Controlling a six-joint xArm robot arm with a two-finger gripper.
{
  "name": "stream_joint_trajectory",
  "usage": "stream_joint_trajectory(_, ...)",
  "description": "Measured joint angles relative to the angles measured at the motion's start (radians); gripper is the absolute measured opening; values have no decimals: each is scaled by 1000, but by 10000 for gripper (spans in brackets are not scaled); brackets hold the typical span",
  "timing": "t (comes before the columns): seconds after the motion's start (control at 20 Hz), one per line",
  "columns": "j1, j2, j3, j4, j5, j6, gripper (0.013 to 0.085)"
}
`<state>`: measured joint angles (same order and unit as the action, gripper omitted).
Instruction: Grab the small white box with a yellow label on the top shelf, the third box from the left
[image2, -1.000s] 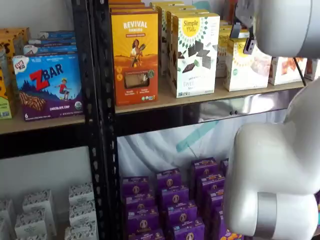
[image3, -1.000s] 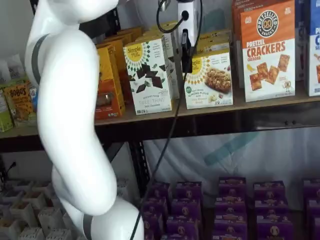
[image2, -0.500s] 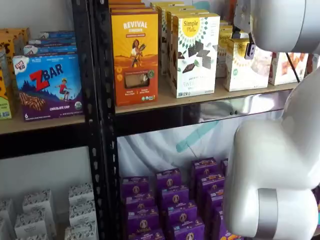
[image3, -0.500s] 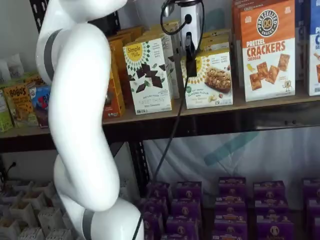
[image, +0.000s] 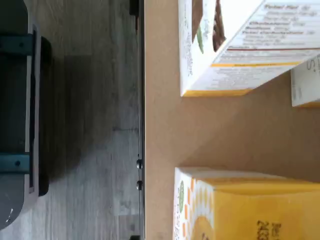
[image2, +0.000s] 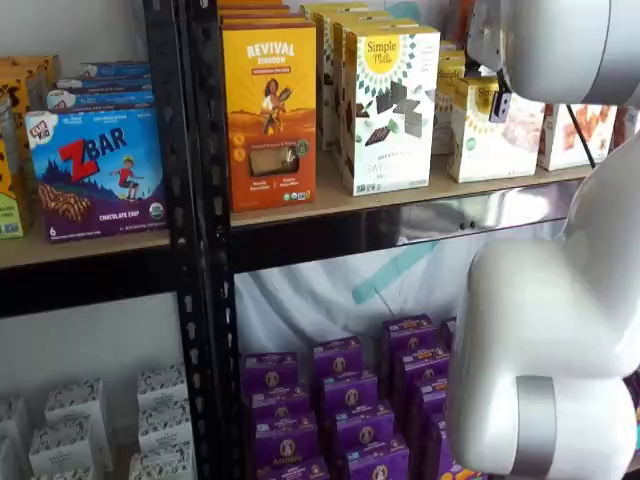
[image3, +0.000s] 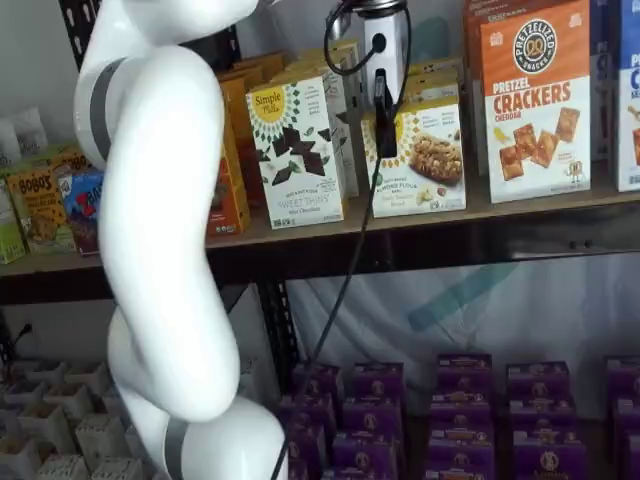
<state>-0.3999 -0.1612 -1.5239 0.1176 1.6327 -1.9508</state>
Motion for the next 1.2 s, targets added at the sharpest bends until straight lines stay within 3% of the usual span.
stream_joint_trajectory(0.3, -6, -4, 11, 7, -12, -6, 690)
stream_joint_trajectory(0.4, -9, -4, 11, 12, -12, -8, 610)
stream_joint_trajectory(1.2, -23, -12, 24, 18, -23, -22, 610)
